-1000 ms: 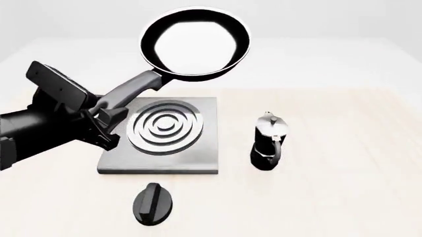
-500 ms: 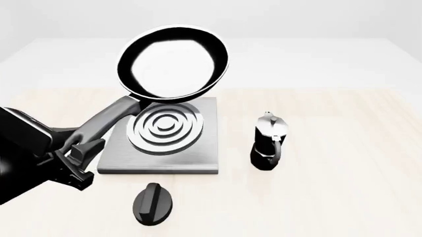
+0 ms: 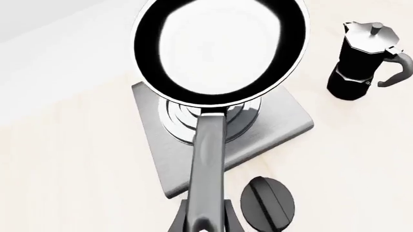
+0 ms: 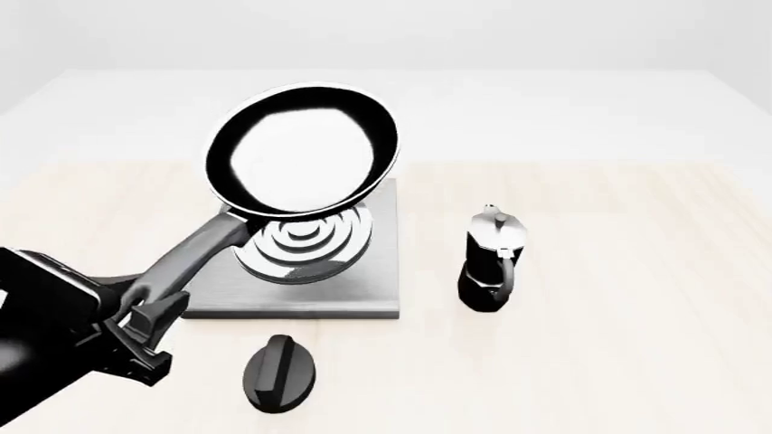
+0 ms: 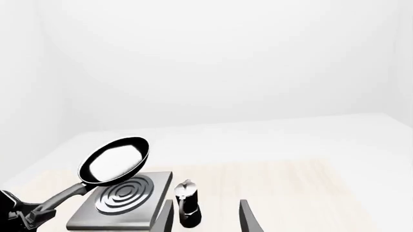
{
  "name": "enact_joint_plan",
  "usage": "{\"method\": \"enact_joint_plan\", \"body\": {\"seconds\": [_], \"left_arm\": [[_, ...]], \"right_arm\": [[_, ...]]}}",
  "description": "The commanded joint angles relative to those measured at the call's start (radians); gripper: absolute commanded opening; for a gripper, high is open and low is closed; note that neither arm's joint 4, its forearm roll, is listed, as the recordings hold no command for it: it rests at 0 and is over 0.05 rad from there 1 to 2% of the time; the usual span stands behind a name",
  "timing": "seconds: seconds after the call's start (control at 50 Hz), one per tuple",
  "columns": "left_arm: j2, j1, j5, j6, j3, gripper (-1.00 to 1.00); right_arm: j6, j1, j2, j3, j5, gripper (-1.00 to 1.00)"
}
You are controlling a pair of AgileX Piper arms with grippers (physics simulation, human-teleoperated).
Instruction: Put the frying pan on the stove.
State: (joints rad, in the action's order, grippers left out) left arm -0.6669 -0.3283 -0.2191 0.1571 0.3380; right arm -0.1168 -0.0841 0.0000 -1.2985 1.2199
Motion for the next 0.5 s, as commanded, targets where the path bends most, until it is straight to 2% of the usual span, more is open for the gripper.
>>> {"method": "enact_joint_plan", "body": {"seconds": [0.02,0.5], "left_arm": [[0.016,0.016,0.057,0.013,-0.045,-1.0],[-0.052,0.039,0.154,0.011,-0.09,-1.0]], "right_arm": [[0.0,0.0,0.0,0.0,0.0,1.0],[0.0,0.001,0.0,0.001,0.0,1.0]]}}
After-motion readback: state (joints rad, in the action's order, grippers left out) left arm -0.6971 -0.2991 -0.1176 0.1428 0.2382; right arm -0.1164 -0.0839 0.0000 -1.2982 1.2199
